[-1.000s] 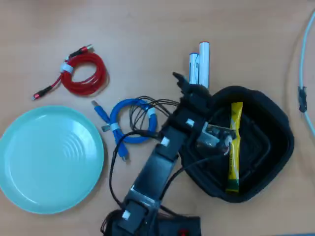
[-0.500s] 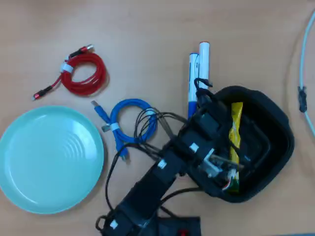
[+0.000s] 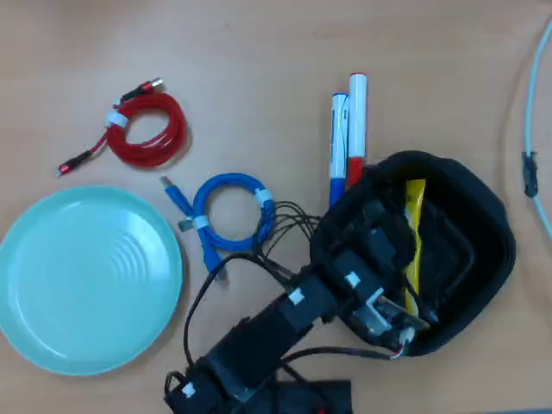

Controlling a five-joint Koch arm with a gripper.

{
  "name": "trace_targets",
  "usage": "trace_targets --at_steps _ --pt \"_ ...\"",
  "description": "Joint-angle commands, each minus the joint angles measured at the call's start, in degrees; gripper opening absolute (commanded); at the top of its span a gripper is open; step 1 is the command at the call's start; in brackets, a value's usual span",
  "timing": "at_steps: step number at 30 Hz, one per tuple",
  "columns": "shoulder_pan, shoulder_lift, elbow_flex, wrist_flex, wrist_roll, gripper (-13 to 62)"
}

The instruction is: Put a black charging cable in a black bowl and put a red charging cable in a green bowl

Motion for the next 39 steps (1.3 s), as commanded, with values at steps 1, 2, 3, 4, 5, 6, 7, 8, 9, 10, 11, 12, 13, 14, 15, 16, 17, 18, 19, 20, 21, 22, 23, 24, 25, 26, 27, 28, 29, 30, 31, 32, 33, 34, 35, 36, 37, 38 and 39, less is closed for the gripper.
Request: trace_targets --at_steps 1,2,3,4,5,6,7,8,9,10,11,12,13,14,15,16,17,18,19,20,21,22,23,24,25,26,27,28,29,30,31,32,33,34,35,36,37,38,39 --pt "1.4 2.3 -1.5 -10.5 0.2 -6.3" --pt "1.8 2.2 -0.8 -11.2 0.4 -6.3" --pt "2.0 2.2 0.1 -12.0 0.7 -6.3" --pt "2.1 2.2 1.1 -13.1 1.2 -6.2" --pt "2.0 2.2 2.3 -14.4 2.2 -6.2" --pt "2.2 2.1 3.7 -16.3 3.6 -6.1" --pt "2.2 2.2 5.3 -18.6 5.4 -5.9" --pt "2.0 2.2 7.1 -21.7 7.4 -5.4" --pt "1.8 2.2 9.3 -25.1 9.1 -4.1" --pt "1.8 2.3 11.8 -28.8 10.6 -2.1" --pt "1.7 2.4 14.5 -32.7 11.8 0.7" --pt "1.6 2.4 17.1 -36.5 12.6 4.0" --pt "1.5 2.4 19.2 -39.6 13.3 7.7" --pt "1.4 2.3 20.7 -42.0 13.4 11.7" --pt "1.2 2.3 21.4 -42.9 13.4 15.5" --pt "1.0 2.2 21.4 -42.7 13.4 18.7" --pt "0.6 2.2 21.3 -42.5 13.4 21.6" --pt "0.3 2.2 21.1 -42.5 13.4 23.6" --pt "0.0 2.2 20.7 -42.5 13.4 24.9" --pt "-0.2 2.2 20.3 -42.4 13.4 25.5" --pt "-0.3 2.2 20.2 -42.1 13.4 25.6" --pt "-0.4 2.2 20.2 -41.5 13.4 25.5" --pt "-0.6 2.2 20.2 -40.2 13.3 25.4" --pt "-0.7 2.1 20.2 -38.1 13.3 25.4" --pt "-0.7 2.0 20.1 -35.3 13.3 25.5" --pt "-0.6 1.9 19.7 -32.2 13.3 25.5" --pt "-0.7 1.9 18.9 -29.3 13.2 25.6" --pt "-0.8 1.9 17.5 -26.8 13.2 25.6" --pt "-0.8 1.9 15.9 -24.9 13.2 25.6" --pt "-1.2 2.0 14.4 -23.6 13.2 25.5" --pt "-2.0 2.3 13.0 -22.8 13.2 25.5" --pt "-3.2 2.3 11.8 -22.4 13.2 25.4" --pt "-4.9 2.4 10.9 -22.4 13.2 25.4" --pt "-7.3 2.5 10.2 -22.4 13.2 25.4" --pt "-10.4 2.6 9.7 -22.5 13.0 25.4" --pt "-13.5 2.6 9.3 -22.5 12.8 25.4" --pt "-16.7 2.6 9.4 -22.6 12.7 25.4" --pt "-19.8 2.6 9.1 -22.6 12.5 25.3" --pt "-23.4 2.6 9.0 -22.7 11.8 25.3"
